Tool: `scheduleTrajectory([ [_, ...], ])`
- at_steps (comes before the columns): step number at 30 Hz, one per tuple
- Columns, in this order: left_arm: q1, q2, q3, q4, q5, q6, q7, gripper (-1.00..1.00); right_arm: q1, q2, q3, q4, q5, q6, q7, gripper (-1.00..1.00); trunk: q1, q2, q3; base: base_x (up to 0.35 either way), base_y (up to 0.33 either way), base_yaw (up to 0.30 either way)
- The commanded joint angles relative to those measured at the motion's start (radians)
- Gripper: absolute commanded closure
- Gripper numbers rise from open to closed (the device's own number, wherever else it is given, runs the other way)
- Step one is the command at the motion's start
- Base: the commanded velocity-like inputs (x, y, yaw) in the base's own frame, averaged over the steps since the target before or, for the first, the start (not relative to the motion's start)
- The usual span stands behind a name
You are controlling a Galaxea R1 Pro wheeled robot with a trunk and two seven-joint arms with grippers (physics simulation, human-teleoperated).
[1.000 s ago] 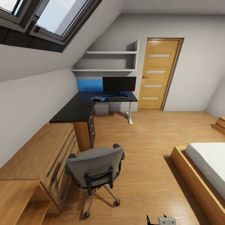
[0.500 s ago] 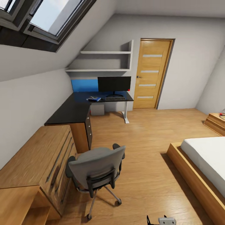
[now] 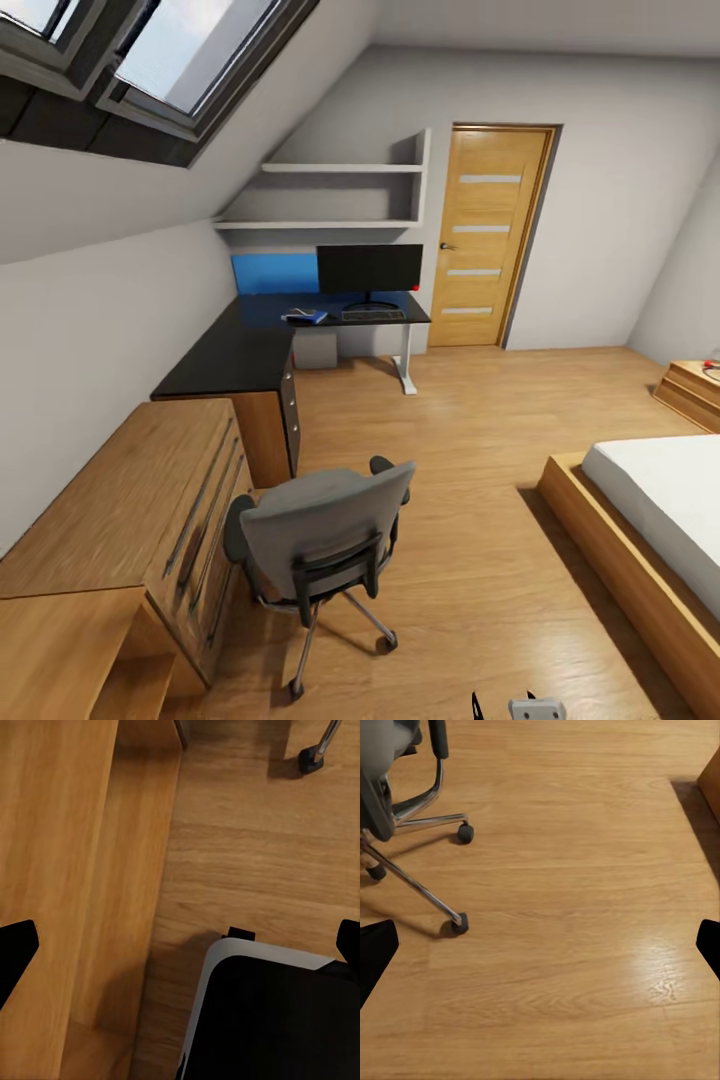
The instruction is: In the bedroom, organize the workspace by keeping the computer under the desk, ensuring the monitor is on the desk, placing the keyboard on the desk next to the monitor, placing the mouse on the desk next to the keyboard, moving the folder from the swivel chair onto the desk next to the mouse, stacking the notebook on top of the folder with the pen on top of the notebook, and positioning the swivel chair next to the desk.
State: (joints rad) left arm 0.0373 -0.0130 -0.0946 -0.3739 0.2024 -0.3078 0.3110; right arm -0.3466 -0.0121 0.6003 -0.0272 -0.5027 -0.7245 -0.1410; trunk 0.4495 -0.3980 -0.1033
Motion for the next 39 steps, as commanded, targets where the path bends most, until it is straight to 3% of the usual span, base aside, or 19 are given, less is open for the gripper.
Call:
scheduleTrajectory([
  [1, 0.0, 0.001, -0.008, -0.002, 0.009, -0.002, 0.007, -1.0, 0.0, 0.0, 0.009, -0.001, -0.004, -0.001, -0.006, -1.0, 0.001, -0.002, -0.002, -0.033, 0.077, 0.0],
  [32, 0.0, 0.002, -0.009, -0.003, 0.009, -0.003, 0.007, -1.0, 0.0, 0.0, 0.009, 0.016, -0.004, -0.001, -0.006, -1.0, 0.001, -0.002, -0.002, -0.083, 0.006, 0.0],
  [39, 0.0, 0.001, -0.009, -0.008, 0.009, -0.032, 0.007, -1.0, 0.0, 0.0, 0.008, 0.02, -0.004, -0.001, -0.006, -1.0, 0.001, -0.002, -0.002, -0.012, 0.0, 0.0],
])
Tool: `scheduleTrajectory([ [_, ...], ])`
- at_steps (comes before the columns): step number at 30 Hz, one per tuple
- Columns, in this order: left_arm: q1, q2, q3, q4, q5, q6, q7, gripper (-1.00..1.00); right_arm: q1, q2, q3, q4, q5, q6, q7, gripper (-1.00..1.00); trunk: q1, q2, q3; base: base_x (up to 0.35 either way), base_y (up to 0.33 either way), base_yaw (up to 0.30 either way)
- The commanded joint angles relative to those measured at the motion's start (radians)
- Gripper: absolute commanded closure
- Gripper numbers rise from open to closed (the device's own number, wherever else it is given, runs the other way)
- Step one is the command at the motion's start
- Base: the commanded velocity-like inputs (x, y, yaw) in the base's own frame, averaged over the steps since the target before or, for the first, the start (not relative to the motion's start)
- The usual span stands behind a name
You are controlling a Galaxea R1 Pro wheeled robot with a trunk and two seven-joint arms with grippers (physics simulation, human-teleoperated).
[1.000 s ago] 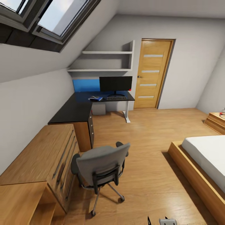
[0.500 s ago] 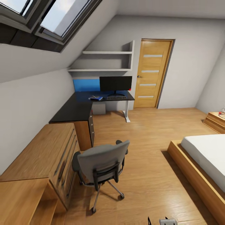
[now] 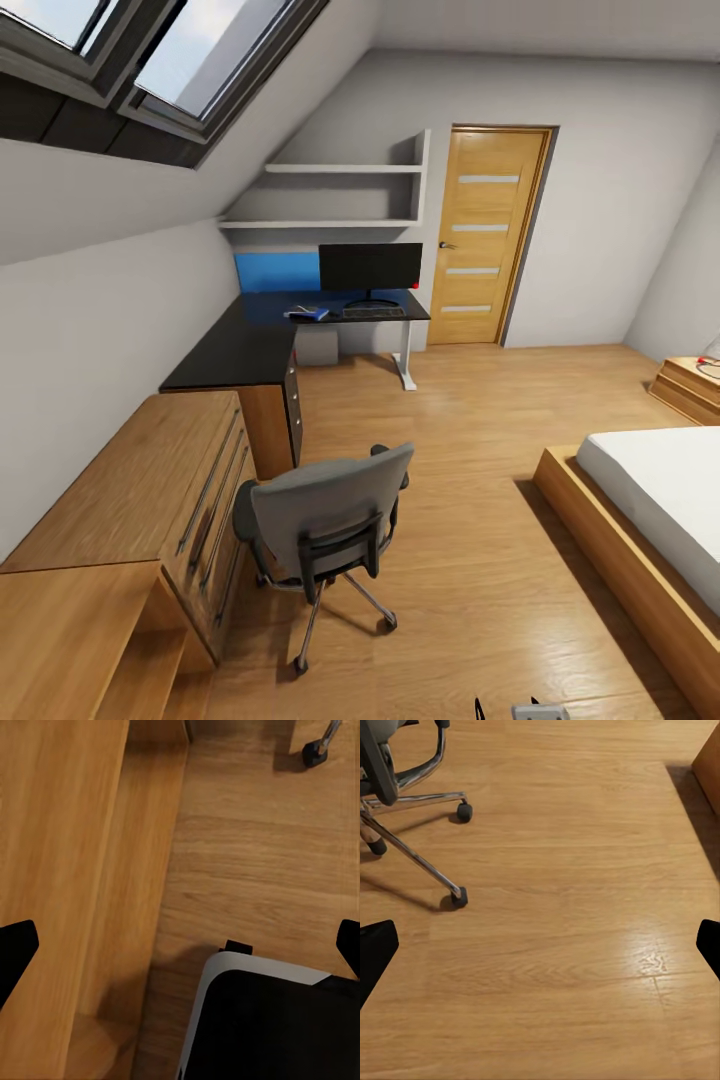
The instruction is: In the bedroom, organize the workspace by keeping the computer under the desk, ensuring the monitor is on the desk, placing the keyboard on the desk next to the monitor, placing the mouse on the desk next to the keyboard, moving the folder from the swivel chair onto the desk next to the mouse, stacking the notebook on top of the folder with the pen on top of the notebook, and positioning the swivel chair next to the desk.
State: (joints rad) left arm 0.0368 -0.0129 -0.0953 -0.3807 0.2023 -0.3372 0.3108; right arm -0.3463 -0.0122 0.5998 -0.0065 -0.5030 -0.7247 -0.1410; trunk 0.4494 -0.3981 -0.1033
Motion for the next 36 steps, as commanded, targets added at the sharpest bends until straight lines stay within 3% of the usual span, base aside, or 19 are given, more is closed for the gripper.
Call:
scheduleTrajectory([
  [1, 0.0, 0.0, -0.009, -0.002, 0.009, -0.006, 0.007, -1.0, 0.0, 0.0, 0.009, 0.0, -0.003, -0.001, -0.006, -1.0, 0.001, -0.002, -0.002, -0.004, 0.0, 0.0],
  [14, 0.0, -0.015, -0.009, -0.003, 0.012, -0.014, 0.008, -1.0, -0.001, -0.002, 0.009, 0.0, 0.0, -0.003, -0.005, -1.0, 0.043, -0.079, -0.036, -0.001, 0.0, 0.0],
  [15, 0.001, -0.018, -0.009, -0.001, 0.011, 0.031, 0.008, -1.0, -0.001, -0.002, 0.011, 0.0, 0.003, -0.001, -0.005, -1.0, 0.047, -0.086, -0.039, 0.0, 0.0, 0.0],
  [36, 0.0, -0.018, -0.009, -0.001, 0.011, 0.033, 0.008, -1.0, -0.001, 0.001, 0.012, 0.0, 0.001, -0.002, -0.005, -1.0, 0.127, -0.233, -0.105, 0.0, 0.0, 0.033],
])
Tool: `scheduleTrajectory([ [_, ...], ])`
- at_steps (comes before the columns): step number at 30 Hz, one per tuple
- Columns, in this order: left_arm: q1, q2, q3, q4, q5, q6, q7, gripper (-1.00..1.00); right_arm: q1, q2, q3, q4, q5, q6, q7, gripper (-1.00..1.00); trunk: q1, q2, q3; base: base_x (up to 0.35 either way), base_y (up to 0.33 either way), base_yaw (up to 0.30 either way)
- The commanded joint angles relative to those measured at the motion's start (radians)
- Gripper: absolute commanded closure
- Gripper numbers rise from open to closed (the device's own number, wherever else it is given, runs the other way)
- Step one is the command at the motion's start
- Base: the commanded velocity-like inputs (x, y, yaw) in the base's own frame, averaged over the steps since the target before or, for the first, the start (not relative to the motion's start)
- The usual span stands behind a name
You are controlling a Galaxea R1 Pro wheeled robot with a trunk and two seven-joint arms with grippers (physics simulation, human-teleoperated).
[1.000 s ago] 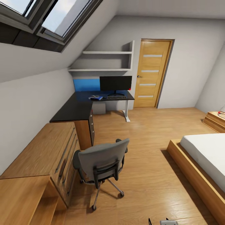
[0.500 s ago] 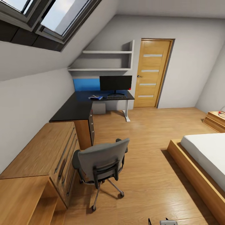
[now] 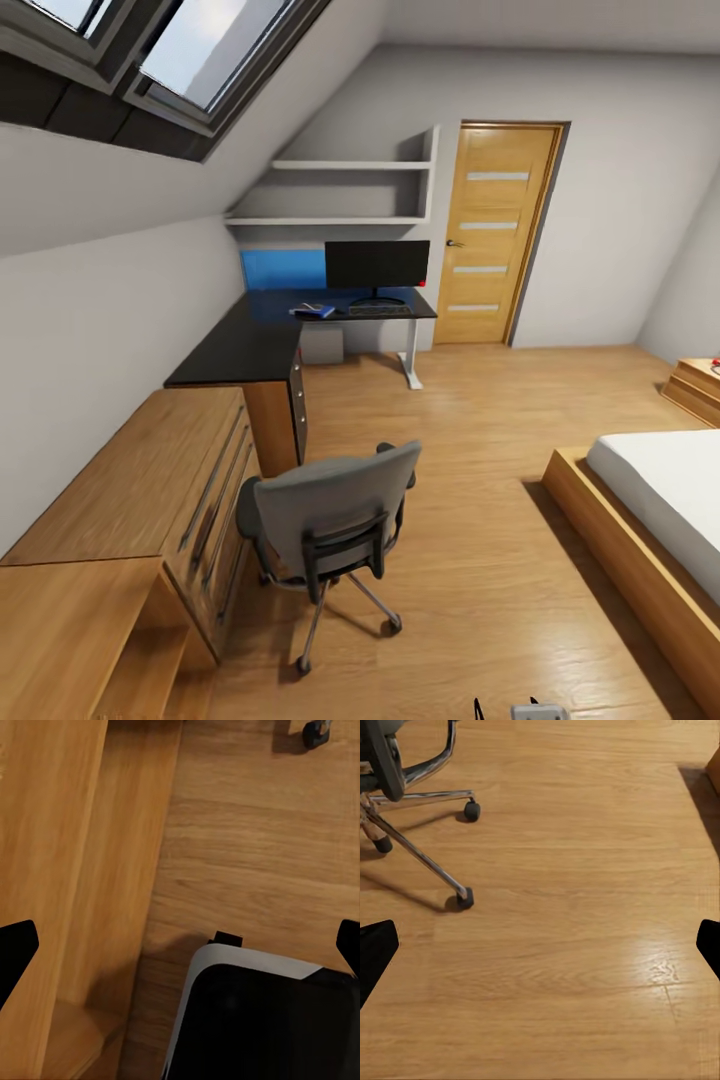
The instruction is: In the bedroom, organize the workspace by keeping the computer under the desk, ensuring the monitor is on the desk, placing the keyboard on the desk next to the monitor, placing the mouse on the desk next to the keyboard, moving the folder from the swivel chair onto the desk next to the mouse, stacking the notebook on top of the folder with the pen on top of the notebook, and positioning the swivel chair next to the desk.
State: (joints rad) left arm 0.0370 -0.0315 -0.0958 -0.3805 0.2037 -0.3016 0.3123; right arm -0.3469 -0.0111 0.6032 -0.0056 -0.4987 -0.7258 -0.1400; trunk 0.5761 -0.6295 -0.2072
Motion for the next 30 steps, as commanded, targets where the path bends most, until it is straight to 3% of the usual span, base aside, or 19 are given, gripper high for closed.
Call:
scheduleTrajectory([
  [1, 0.0, 0.001, -0.009, -0.001, 0.01, -0.002, 0.007, -1.0, 0.0, 0.001, 0.009, -0.001, -0.003, -0.001, -0.006, -1.0, 0.004, -0.008, -0.005, 0.0, 0.0, 0.231],
  [10, 0.001, 0.0, -0.009, -0.001, 0.01, -0.003, 0.007, -1.0, 0.0, 0.019, 0.006, -0.001, -0.003, -0.001, -0.007, -1.0, 0.039, -0.071, -0.033, 0.0, 0.0, 0.215],
  [30, 0.0, 0.005, -0.006, -0.013, 0.009, -0.012, 0.008, -1.0, 0.0, 0.021, 0.006, -0.001, -0.003, -0.001, -0.006, -1.0, 0.115, -0.211, -0.096, 0.0, 0.0, 0.099],
])
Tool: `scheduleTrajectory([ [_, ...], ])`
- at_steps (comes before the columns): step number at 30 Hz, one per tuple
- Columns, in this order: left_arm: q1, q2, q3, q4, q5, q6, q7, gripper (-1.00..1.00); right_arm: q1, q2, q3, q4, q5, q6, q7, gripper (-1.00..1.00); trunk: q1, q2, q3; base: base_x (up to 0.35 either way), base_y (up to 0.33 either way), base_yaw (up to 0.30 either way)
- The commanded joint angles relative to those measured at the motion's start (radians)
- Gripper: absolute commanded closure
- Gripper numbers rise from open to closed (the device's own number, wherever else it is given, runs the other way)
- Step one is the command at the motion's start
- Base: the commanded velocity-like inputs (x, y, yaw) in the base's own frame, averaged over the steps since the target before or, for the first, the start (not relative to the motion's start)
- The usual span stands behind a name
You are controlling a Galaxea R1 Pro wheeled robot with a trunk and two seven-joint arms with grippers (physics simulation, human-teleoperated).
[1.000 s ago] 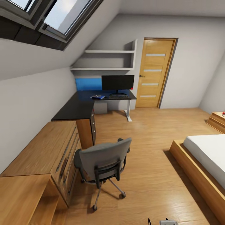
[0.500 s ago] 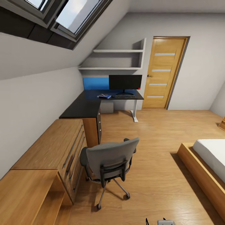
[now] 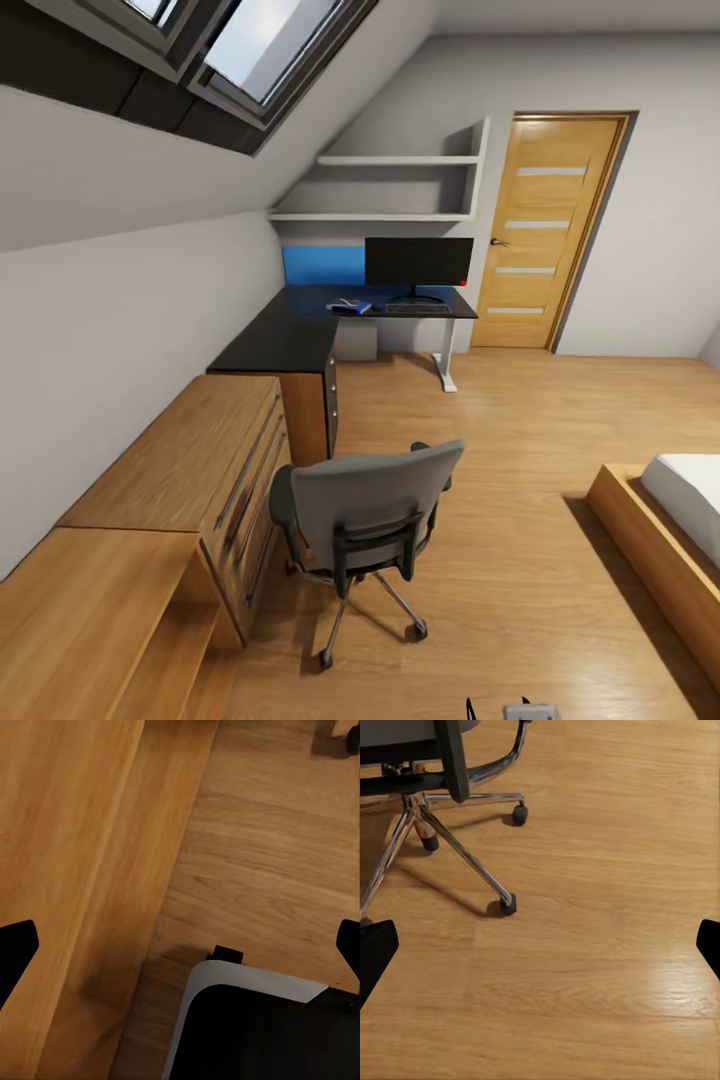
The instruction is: In the bedroom, organize the workspace by keeping the computer under the desk, ensuring the monitor is on the desk, placing the keyboard on the desk next to the monitor, placing the mouse on the desk next to the keyboard, moving the folder from the swivel chair onto the desk next to the mouse, stacking the notebook on top of the folder with the pen on top of the notebook, and positioning the swivel chair next to the desk.
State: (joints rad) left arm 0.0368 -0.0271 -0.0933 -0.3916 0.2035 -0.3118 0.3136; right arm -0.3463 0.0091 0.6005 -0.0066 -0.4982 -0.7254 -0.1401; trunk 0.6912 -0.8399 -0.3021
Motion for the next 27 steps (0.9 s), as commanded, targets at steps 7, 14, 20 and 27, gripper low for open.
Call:
scheduleTrajectory([
  [7, 0.001, -0.001, -0.008, -0.007, 0.01, -0.003, 0.007, -1.0, -0.001, 0.0, 0.009, 0.0, -0.003, -0.002, -0.006, -1.0, 0.027, -0.05, -0.023, 0.0, 0.003, 0.009],
  [14, 0.001, -0.001, -0.008, -0.007, 0.011, -0.001, 0.007, -1.0, -0.001, 0.0, 0.008, 0.0, -0.003, -0.002, -0.006, -1.0, 0.054, -0.099, -0.045, 0.054, 0.195, 0.0],
  [20, 0.0, -0.002, -0.008, -0.007, 0.01, -0.003, 0.006, -1.0, -0.001, -0.001, 0.008, 0.0, -0.003, -0.002, -0.006, -1.0, 0.077, -0.141, -0.064, 0.013, 0.039, 0.0],
  [27, 0.001, -0.002, -0.008, -0.007, 0.01, -0.003, 0.005, -1.0, -0.001, -0.002, 0.007, 0.001, -0.003, -0.002, -0.006, -1.0, 0.104, -0.19, -0.086, 0.001, 0.005, 0.0],
])
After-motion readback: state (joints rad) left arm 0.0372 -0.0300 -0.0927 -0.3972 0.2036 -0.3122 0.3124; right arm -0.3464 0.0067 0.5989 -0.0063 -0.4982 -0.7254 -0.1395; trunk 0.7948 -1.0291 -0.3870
